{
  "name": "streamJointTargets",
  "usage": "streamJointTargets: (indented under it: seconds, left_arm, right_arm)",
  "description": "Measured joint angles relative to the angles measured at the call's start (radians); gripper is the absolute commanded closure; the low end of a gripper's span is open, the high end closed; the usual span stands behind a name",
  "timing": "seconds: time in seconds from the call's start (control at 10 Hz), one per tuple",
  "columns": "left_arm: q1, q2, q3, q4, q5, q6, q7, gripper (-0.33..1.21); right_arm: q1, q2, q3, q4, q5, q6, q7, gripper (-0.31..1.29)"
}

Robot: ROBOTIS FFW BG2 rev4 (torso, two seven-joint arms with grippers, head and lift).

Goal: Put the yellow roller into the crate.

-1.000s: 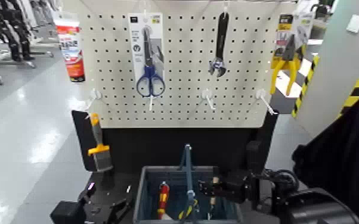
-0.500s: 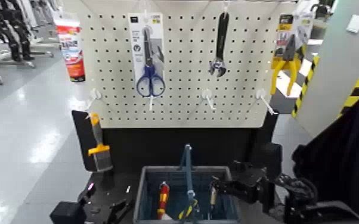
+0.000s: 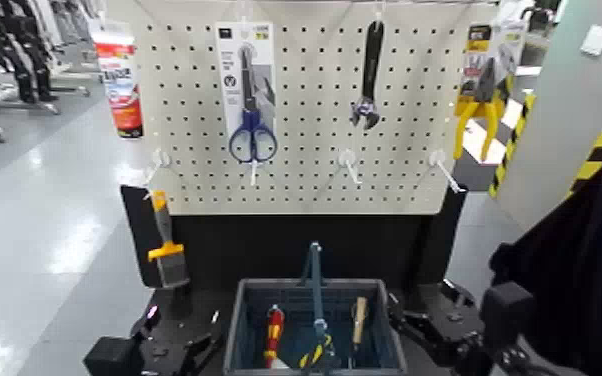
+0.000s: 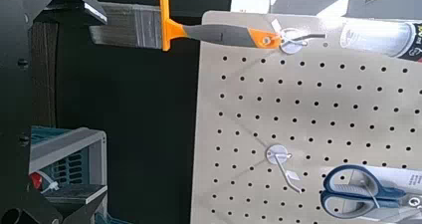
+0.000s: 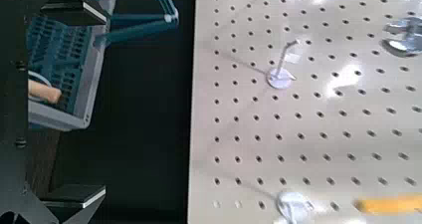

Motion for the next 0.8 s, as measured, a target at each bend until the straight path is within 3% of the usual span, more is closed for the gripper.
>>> streamJointTargets:
  seconds: [0.3, 0.8]
  left_arm:
    - [0.003, 0.001, 0.002, 0.000, 0.000, 0.000, 0.000, 0.12]
    - [0.007, 0.000, 0.006, -0.004, 0.000, 0.000, 0.000, 0.12]
  right_arm:
    - [0.097, 0.024, -0.001, -0.018, 0.013, -0.132, -0.087, 0.11]
    - [0.186, 0.029, 0.007, -0.038, 0.034, -0.207, -0.180, 0.11]
